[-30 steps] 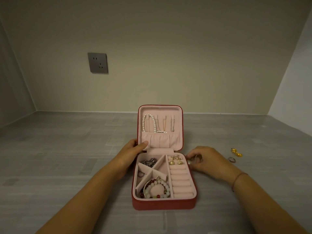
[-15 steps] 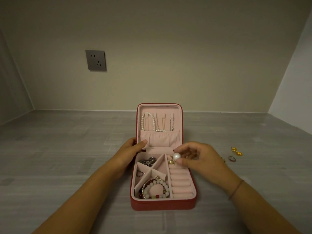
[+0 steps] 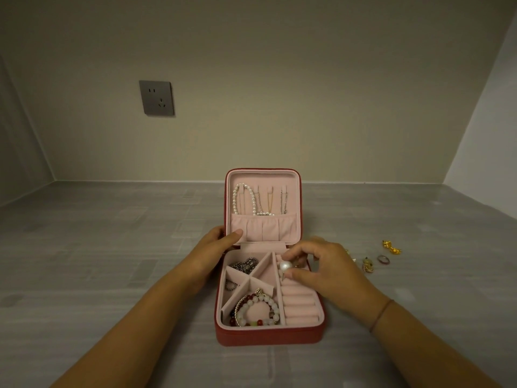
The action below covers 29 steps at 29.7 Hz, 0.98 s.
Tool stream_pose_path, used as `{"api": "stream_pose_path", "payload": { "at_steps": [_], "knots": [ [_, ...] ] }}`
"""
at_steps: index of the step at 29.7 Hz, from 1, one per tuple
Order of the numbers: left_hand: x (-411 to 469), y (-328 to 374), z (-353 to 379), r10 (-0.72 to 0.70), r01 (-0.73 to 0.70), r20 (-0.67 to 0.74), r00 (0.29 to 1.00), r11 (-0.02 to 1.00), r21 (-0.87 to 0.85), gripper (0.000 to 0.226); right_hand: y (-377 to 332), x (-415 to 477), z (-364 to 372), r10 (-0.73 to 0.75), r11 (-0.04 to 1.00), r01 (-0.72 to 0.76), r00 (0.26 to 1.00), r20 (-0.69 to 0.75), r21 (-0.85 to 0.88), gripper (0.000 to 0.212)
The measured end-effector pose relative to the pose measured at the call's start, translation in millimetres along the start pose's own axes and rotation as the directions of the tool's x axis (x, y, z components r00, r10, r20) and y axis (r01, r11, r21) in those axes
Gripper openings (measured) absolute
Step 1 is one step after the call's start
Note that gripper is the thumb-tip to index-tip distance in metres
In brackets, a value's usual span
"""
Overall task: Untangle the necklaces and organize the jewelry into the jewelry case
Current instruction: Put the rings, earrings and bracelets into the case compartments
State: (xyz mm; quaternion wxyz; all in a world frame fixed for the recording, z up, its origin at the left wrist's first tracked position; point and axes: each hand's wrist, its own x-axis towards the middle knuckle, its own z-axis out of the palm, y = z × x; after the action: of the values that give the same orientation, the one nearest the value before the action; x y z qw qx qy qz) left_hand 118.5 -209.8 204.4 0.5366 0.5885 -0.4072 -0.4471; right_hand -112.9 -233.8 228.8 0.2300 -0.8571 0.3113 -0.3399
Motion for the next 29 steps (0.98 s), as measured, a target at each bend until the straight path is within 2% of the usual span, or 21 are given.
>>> {"api": "stream_pose_path", "payload": {
  "at_steps": [4,7,11,18,20,22,23,25,27,29],
  "knots": [
    [0,0,-1,0.000,0.000,-0.001,1.000,1.000,0.003,0.043,4,1,0,-0.075,0.990,0.074,0.997,-0.003,-0.122,0.020],
    [0,-1,-1,0.001,-0.001,0.001,1.000,1.000,-0.002,0.042,8,1,2,-0.139,0.974,0.147,0.989,0.057,-0.173,0.016],
    [0,0,0,0.001,-0.001,0.004,1.000,1.000,-0.006,0.039,10,1,3,-0.192,0.968,0.202,0.978,0.083,-0.149,0.014],
    [-2,0,0,-0.002,0.002,0.001,1.000,1.000,-0.012,0.041,11,2,4,-0.169,0.975,0.183,0.980,0.109,-0.128,0.017],
    [-2,0,0,0.000,0.000,-0.001,1.000,1.000,-0.018,0.040,12,1,-6,-0.109,0.988,0.116,0.992,0.070,-0.105,0.020],
    [-1,0,0,0.000,0.000,-0.002,1.000,1.000,-0.021,0.040,23,3,-27,-0.001,0.999,-0.006,0.991,-0.130,-0.052,0.022],
    [-1,0,0,0.001,-0.001,-0.001,1.000,1.000,-0.021,0.040,32,4,-41,0.042,0.998,-0.052,0.967,-0.251,-0.033,0.022],
    [0,-1,-1,0.000,0.000,0.007,1.000,1.000,-0.020,0.040,51,3,-60,0.139,0.987,-0.159,0.920,-0.367,-0.024,0.024],
    [0,-1,-1,-0.004,0.004,0.012,1.000,1.000,-0.022,0.038,63,2,-63,0.230,0.967,-0.253,0.920,-0.318,-0.031,0.025],
    [1,-1,-1,-0.003,0.003,0.009,1.000,1.000,-0.024,0.035,67,3,-54,0.284,0.951,-0.302,0.940,-0.190,-0.071,0.020]
  ]
}}
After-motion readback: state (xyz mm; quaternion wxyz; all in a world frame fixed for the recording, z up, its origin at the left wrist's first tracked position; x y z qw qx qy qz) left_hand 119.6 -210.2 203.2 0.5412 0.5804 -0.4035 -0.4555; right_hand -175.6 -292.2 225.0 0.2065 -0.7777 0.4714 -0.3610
